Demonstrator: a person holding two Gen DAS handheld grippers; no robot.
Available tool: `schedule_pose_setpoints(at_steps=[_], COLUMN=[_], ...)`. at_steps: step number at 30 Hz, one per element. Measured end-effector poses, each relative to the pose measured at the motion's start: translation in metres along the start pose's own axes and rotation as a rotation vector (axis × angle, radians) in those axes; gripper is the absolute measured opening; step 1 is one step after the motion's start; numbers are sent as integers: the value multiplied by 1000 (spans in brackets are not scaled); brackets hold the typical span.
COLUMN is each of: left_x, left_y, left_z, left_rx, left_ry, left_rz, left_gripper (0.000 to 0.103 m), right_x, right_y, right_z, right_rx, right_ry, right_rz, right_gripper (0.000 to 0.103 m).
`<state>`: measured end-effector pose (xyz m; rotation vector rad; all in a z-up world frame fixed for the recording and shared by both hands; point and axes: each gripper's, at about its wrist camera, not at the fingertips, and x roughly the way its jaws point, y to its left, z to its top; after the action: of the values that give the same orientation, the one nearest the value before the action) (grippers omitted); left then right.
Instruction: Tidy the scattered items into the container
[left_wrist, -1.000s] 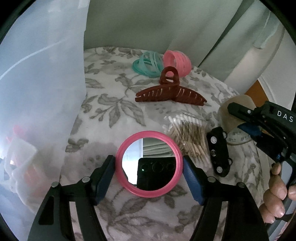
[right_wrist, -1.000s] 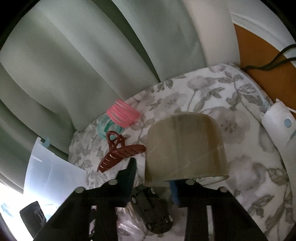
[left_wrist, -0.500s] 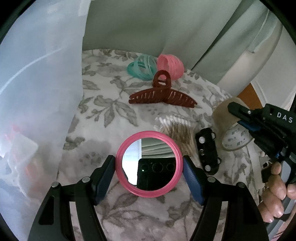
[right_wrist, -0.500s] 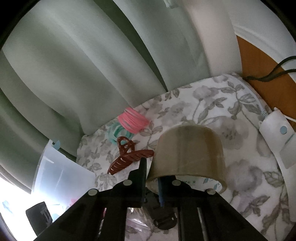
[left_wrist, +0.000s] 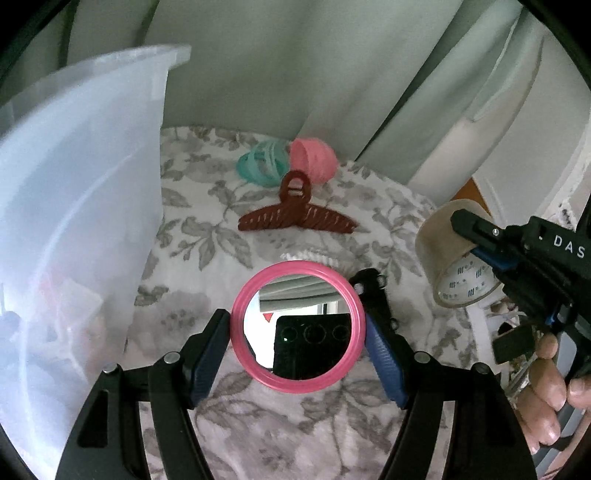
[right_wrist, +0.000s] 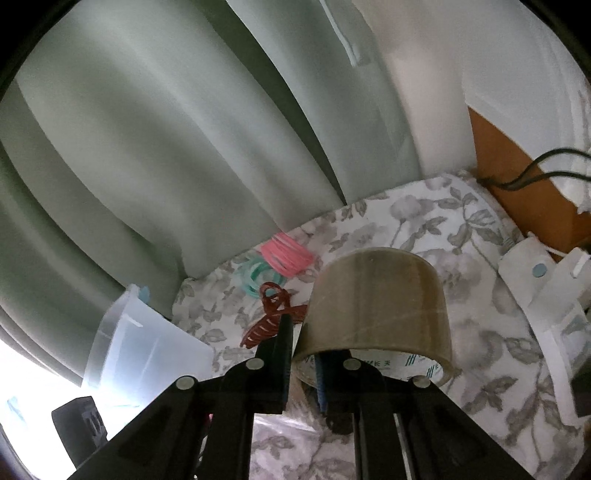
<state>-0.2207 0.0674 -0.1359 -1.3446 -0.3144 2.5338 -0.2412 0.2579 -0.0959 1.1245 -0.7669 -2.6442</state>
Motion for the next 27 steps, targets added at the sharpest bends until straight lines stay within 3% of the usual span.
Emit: schedule_pose_setpoints(at_steps=[15,27], left_x=[-60,-94], left_y=[-14,-12], left_z=[2,5], left_rx=[0,-11], left_ry=[-90,-145], left_rz=[-43,-57], left_gripper=[74,74], right_x=[-64,-88], right_y=[33,66], right_z=[-12,-21], right_rx=[-35,-86], right_ry=[-43,-62], right_rz=[33,62], right_gripper=[12,12])
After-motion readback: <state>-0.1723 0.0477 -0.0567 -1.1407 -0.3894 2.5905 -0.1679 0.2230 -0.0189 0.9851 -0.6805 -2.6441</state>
